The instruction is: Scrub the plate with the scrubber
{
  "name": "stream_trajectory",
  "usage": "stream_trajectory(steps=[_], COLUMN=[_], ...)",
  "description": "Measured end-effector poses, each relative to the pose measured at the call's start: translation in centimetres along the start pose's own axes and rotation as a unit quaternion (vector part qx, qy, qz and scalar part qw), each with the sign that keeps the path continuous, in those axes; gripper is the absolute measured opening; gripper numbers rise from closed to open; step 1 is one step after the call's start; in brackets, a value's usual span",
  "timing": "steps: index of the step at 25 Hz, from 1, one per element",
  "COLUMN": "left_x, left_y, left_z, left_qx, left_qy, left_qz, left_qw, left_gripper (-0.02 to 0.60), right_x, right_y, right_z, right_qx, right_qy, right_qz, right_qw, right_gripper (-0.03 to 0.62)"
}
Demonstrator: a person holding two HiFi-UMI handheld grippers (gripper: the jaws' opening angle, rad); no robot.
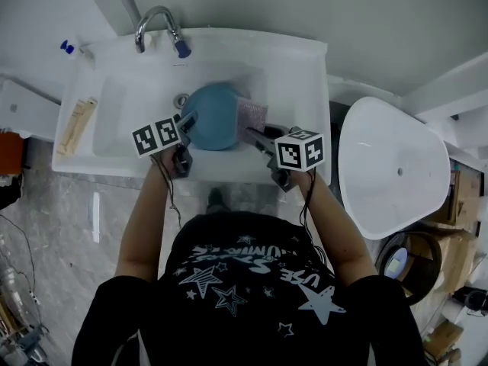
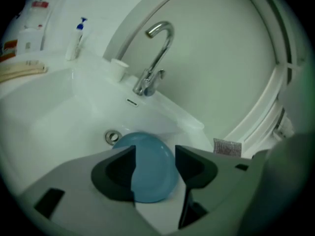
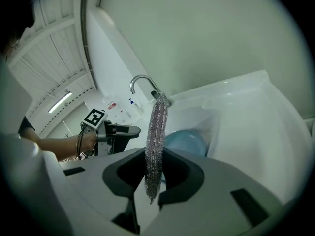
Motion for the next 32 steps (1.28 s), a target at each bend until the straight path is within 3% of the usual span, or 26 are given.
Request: stream_trajectory(steps=[6, 8, 11, 13, 16, 20, 25, 32], left_x=[-4.8, -6.3, -8.7, -10.3, -11.5, -12.7, -14.5, -14.9], left_y=[1.0, 1.7, 3.5, 5.0, 7.5, 11.1, 16.2, 23.0], left_z=[5.0, 6.7, 9.2, 10.9, 13.4, 16.1, 19.4, 22.6], left_qx=[-0.102, -0.142, -0.194, -0.223, -0.249, -0.259, -0.275, -0.255], left_qy=[-0.016, -0.037, -0.07, -0.078, -0.084, -0.092, -0.122, -0.148], left_qz=[-0.079, -0.119, -0.19, -0.218, -0.221, -0.198, -0.193, -0.17], left_qw=[0.9916, 0.982, 0.9599, 0.947, 0.9391, 0.9409, 0.9338, 0.9403], left_gripper=[0.244, 0.244, 0.244, 0.244, 0.238, 0.18, 0.08, 0.043], right_x=[1.1, 1.7, 2.8, 3.6, 5.0, 6.8, 8.7, 11.6], right_y=[-0.6, -0.5, 0.1, 0.7, 1.9, 4.4, 7.8, 11.6], right_z=[1.4, 2.1, 3.6, 4.6, 5.7, 7.6, 10.1, 11.6], right_qx=[0.0, 0.004, 0.009, 0.011, 0.003, 0.008, 0.027, 0.035], right_qy=[-0.043, -0.052, -0.064, -0.068, -0.081, -0.106, -0.127, -0.126], right_qz=[0.039, 0.054, 0.084, 0.107, 0.12, 0.122, 0.147, 0.192], right_qw=[0.998, 0.997, 0.994, 0.992, 0.989, 0.987, 0.981, 0.973], right_gripper=[0.087, 0.087, 0.086, 0.087, 0.087, 0.087, 0.086, 0.086])
Point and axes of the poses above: the fingertips, and each gripper's own axes: z backward along the fingers, x to its left, y out of its underside, the point moved 9 cm from there along z, backward along the fingers, and after that the axes turned 10 degrees about -y, right-handed, at the moved point
